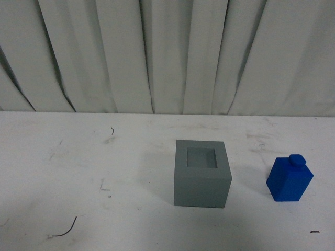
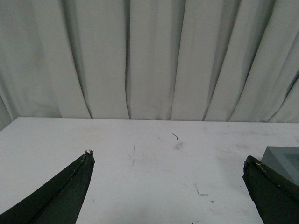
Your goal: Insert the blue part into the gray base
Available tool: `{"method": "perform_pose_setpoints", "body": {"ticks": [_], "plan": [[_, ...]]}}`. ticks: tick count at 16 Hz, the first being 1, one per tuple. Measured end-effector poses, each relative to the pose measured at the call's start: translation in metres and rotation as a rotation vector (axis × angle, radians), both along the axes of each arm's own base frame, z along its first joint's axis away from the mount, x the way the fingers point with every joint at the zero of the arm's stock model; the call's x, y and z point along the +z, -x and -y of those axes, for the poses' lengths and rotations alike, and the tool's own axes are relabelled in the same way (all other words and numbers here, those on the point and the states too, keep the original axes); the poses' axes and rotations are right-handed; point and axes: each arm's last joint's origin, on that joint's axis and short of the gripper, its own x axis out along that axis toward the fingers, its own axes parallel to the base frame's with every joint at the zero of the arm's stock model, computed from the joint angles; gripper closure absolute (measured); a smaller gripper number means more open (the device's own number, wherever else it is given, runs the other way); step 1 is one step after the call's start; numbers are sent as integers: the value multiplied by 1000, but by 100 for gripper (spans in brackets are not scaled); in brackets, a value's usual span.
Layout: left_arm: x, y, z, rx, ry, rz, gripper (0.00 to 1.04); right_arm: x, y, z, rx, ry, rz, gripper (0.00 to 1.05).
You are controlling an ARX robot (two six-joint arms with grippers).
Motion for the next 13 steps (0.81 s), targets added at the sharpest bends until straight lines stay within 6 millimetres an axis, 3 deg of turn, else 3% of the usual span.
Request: {"method": "perform_pose_setpoints", "body": {"ticks": [13], "plan": [[0,0,0,0,0,0,7,0,0,0,0,0,0,6]]}}
